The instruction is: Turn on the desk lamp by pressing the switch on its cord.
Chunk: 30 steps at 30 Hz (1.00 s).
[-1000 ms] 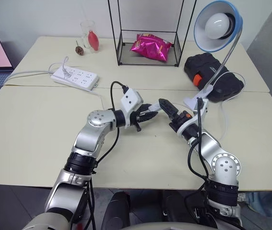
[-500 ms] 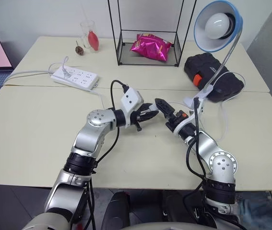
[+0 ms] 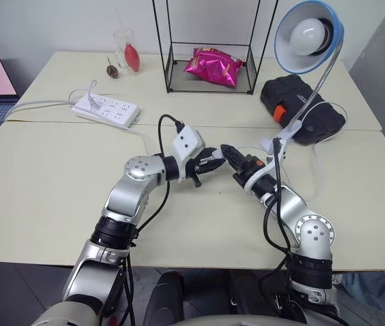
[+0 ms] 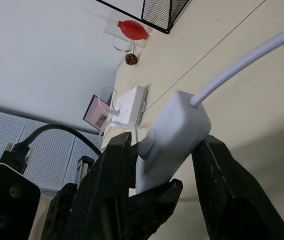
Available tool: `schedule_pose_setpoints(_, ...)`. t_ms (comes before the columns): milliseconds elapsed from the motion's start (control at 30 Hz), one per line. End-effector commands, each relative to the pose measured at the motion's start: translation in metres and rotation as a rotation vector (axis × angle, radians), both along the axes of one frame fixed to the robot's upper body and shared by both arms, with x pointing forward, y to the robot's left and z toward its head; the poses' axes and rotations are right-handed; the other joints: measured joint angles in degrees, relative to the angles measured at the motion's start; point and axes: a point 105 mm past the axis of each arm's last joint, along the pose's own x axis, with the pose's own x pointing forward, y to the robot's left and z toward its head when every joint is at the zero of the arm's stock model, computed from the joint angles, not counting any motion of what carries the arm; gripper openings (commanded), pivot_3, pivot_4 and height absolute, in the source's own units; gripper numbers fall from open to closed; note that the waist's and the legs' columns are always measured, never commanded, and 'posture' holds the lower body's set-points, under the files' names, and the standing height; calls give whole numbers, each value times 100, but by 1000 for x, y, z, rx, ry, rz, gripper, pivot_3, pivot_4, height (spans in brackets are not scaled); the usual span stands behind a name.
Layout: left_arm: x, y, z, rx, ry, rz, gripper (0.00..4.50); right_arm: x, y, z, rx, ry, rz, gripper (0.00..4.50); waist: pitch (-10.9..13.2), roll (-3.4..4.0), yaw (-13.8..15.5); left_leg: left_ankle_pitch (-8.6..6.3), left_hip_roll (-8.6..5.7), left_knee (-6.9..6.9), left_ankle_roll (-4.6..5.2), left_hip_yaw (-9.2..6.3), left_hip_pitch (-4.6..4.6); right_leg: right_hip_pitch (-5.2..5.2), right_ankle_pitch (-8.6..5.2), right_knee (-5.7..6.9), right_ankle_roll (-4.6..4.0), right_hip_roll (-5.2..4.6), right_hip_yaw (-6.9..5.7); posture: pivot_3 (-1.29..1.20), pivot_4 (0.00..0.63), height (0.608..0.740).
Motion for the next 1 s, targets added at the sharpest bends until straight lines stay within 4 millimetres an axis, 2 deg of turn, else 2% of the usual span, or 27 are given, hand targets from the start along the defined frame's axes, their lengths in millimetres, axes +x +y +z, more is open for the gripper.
schedule_pose_setpoints(33, 1, -2, 15, -14, -56, -7, 1101, -6, 10, 6, 53, -14, 27, 833, 0, 0, -1, 0, 0, -1, 0, 0, -1, -1, 0, 0, 0, 0, -1, 0, 150, 740)
schedule_pose_setpoints(100, 2, -2, 16, -18, -56, -4, 1098, -6, 10, 6, 49, -13, 29, 662, 0, 0, -2, 0, 0, -2, 0, 0, -1, -1, 0, -1, 0, 0, -1, 0, 150, 740)
schedule_pose_setpoints(467, 1, -3, 15, -20, -57, -6, 1097, -6, 9, 5, 61, -12, 24, 661, 0, 0, -2, 0, 0, -5, 0, 0, -1, -2, -1, -3, -1, 0, -1, 0, 150, 740)
schedule_pose_setpoints(533, 1, -3, 16, -21, -59, -7, 1097, -7, 9, 6, 60, -18, 36, 1361, 0, 0, -2, 0, 0, -5, 0, 0, -1, -2, -1, -3, -1, 0, 0, 0, 150, 740)
schedule_pose_setpoints(667, 1, -3, 16, -23, -63, -2, 1096, -11, 8, 6, 37, -33, 62, 2163, 0, 0, -2, 0, 0, -7, 0, 0, -1, -3, -2, -3, -1, 0, 0, 0, 150, 740)
schedule_pose_setpoints(767, 2, -2, 15, -18, -68, 3, 1096, -16, 0, 4, 5, -38, 69, 2841, 0, 0, 3, 0, 0, -8, 0, -1, -2, -3, -2, -4, -2, 0, -1, 0, 150, 740)
schedule_pose_setpoints(900, 6, 6, 10, 1, -55, 15, 1096, -37, -23, -5, -220, -85, 137, 3818, 1, 2, 11, 0, -3, -9, 0, 0, -5, -3, -3, -9, -1, -5, -1, 0, 150, 740)
schedule_pose_setpoints(1000, 6, 14, -3, 48, -31, -5, 1096, -52, -31, 1, -385, -157, 222, 4414, 3, 4, 7, 0, -8, -9, 0, 2, -7, -3, -6, -12, 4, -10, 0, 0, 150, 740)
